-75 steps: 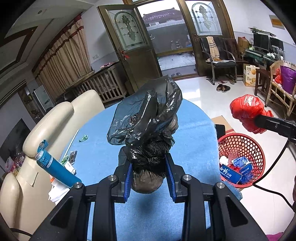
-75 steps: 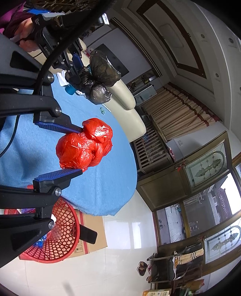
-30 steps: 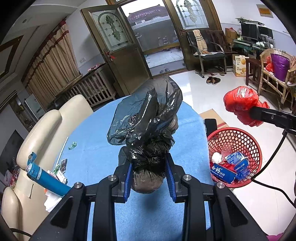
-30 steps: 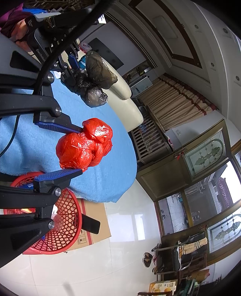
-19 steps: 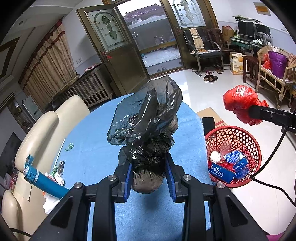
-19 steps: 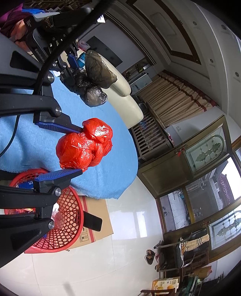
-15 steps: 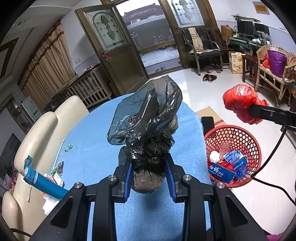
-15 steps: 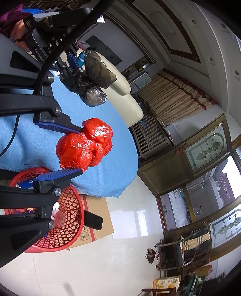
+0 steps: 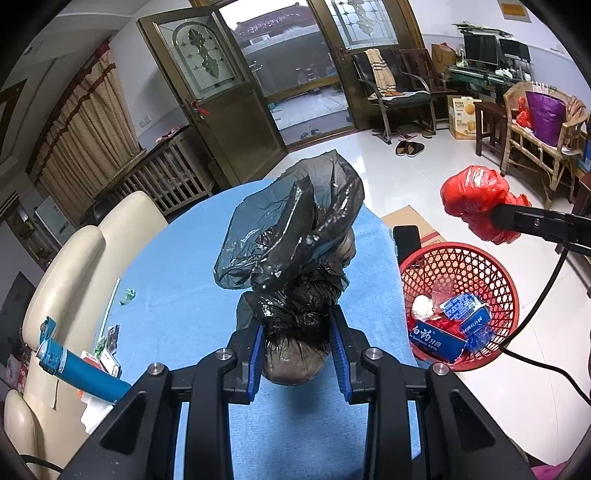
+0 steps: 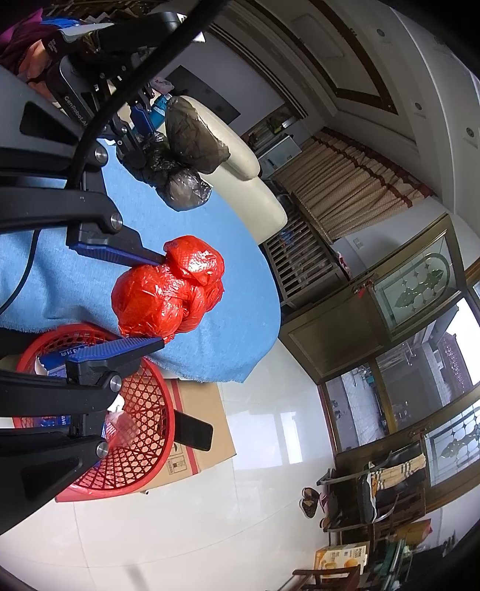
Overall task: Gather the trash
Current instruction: 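Carry the black bag and red bag over to the red basket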
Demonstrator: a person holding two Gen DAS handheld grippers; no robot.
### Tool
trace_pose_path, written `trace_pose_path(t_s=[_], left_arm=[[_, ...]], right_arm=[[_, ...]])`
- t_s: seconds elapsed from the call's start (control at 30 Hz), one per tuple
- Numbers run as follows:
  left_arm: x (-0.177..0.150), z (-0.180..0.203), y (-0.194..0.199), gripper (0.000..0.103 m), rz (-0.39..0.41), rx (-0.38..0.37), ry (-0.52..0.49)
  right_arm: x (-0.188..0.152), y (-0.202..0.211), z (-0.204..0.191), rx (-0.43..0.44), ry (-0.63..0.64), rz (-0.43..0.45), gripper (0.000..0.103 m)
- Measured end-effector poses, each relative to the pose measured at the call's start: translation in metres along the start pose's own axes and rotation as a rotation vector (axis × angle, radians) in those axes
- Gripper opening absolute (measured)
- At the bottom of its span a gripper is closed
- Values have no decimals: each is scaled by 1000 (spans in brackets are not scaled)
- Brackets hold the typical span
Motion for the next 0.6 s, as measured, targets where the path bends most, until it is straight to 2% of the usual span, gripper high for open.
trace_pose_path(t_s=[0.6], left_arm=[[2,11,-12,34,-22,-25,-32]], right_arm=[[0,-2,12,-11,-52,-11,40]])
Point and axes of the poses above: each gripper's, at about its wrist camera, not at the fingertips, and y roughly against the way its jaws point, z to its right, x to its top, the point moved 10 cm from there along -y, roughly the way its jaws point, and after that the axes turned 4 degrees about -z, right-handed, at the moved point
